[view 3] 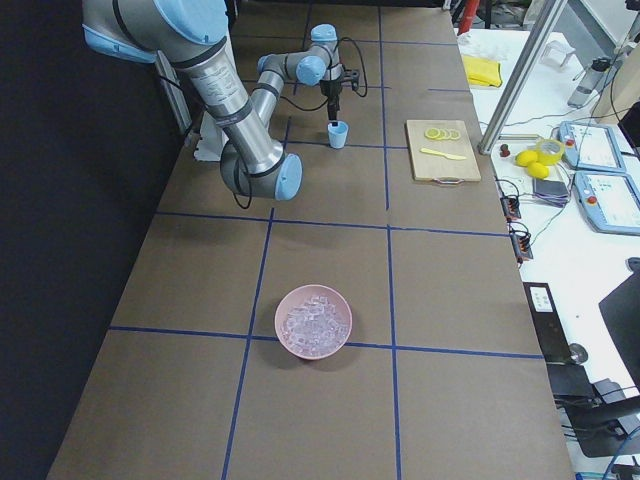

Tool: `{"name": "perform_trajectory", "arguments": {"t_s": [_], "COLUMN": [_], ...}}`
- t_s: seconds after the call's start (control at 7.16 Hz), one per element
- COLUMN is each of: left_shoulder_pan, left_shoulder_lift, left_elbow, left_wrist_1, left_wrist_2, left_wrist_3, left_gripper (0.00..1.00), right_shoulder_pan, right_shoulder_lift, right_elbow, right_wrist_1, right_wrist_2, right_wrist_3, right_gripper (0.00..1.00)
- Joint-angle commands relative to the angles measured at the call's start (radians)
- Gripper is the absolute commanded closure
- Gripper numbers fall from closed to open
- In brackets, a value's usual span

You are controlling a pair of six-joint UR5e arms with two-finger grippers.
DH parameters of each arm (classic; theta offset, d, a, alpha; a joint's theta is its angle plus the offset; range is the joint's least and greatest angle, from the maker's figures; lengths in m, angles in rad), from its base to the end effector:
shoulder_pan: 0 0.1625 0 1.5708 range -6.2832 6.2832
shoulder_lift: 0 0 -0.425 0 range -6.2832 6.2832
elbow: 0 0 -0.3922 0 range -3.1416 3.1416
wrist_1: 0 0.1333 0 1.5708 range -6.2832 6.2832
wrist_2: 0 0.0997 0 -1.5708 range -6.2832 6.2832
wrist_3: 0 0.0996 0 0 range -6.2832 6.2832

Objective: Put ice and strawberries in cup
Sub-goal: 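Open the right gripper to drop the ice into the cup, then withdraw the right gripper back toward the ice bowl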

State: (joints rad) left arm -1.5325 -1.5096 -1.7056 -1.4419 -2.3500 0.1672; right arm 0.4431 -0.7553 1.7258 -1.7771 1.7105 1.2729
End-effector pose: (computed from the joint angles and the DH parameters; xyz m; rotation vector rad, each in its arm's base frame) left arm -0.0456 -0.4629 0.6341 -0.0022 0.7818 0.1734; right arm -0.5552 -0.3957 0.1324 0.1525 -0.7594 0.0845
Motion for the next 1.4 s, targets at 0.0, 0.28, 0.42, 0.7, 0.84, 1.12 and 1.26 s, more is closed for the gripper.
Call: {"name": "perform_trajectory", "arguments": {"t_s": [0.0, 0.28, 0.42, 0.7, 0.84, 1.12, 1.26], "left_shoulder_pan": [-0.002, 0.000, 0.000, 0.006, 0.008, 0.015, 0.015], "left_shoulder_lift": [0.000, 0.000, 0.000, -0.001, -0.001, -0.001, -0.001], "left_elbow": [0.003, 0.004, 0.004, 0.004, 0.003, 0.003, 0.001], "left_wrist_1": [0.000, 0.000, 0.000, -0.002, -0.002, -0.002, -0.003], "left_wrist_2": [0.000, 0.002, 0.002, 0.000, 0.000, 0.000, 0.000], "left_wrist_3": [0.000, 0.000, 0.000, 0.000, 0.000, 0.000, 0.000], "left_gripper": [0.00, 0.00, 0.00, 0.00, 0.00, 0.00, 0.00], "right_shoulder_pan": [0.119, 0.291, 0.365, 0.552, 0.631, 0.767, 0.814], "right_shoulder_lift": [-0.117, -0.304, -0.387, -0.589, -0.701, -0.852, -0.909], "right_elbow": [0.096, 0.219, 0.250, 0.274, 0.267, 0.267, 0.264], "right_wrist_1": [0.001, 0.005, 0.005, 0.074, 0.158, 0.191, 0.191], "right_wrist_2": [0.119, 0.269, 0.320, 0.462, 0.513, 0.567, 0.574], "right_wrist_3": [-0.161, -0.472, -0.597, -0.864, -0.983, -1.223, -1.330], "right_gripper": [0.01, 0.01, 0.01, 0.01, 0.01, 0.01, 0.01]}}
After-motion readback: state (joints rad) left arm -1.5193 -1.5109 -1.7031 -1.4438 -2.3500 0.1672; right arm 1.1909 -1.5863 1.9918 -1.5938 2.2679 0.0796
